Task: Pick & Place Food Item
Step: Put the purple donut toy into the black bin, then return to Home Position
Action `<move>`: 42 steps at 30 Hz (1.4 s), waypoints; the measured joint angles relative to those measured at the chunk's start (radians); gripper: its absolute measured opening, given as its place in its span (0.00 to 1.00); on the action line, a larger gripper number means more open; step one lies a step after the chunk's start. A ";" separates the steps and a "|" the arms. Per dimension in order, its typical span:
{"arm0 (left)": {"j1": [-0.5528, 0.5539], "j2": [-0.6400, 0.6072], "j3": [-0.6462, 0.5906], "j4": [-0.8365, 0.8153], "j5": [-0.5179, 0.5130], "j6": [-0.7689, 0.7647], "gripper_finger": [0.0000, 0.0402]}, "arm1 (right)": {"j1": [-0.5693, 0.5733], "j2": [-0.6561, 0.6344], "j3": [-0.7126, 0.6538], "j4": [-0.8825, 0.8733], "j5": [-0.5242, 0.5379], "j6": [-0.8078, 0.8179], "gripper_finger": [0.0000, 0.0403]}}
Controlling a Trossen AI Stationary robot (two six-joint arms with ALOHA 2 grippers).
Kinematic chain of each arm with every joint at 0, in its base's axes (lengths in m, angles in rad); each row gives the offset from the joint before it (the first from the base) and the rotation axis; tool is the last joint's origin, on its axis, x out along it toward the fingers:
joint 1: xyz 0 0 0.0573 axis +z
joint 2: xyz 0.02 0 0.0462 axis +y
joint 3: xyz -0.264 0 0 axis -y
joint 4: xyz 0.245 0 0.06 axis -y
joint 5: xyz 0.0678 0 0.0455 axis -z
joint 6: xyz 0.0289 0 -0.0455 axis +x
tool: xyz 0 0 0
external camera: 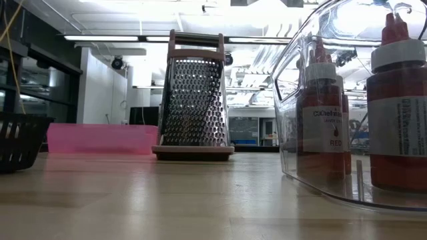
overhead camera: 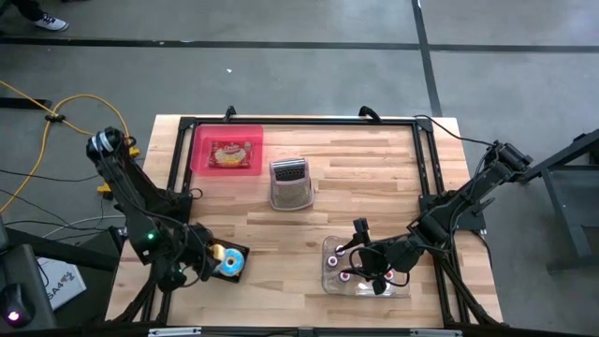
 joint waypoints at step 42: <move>0.385 -0.328 0.001 0.006 0.059 0.914 0.54 | 0.000 0.000 0.000 0.000 0.000 0.000 0.56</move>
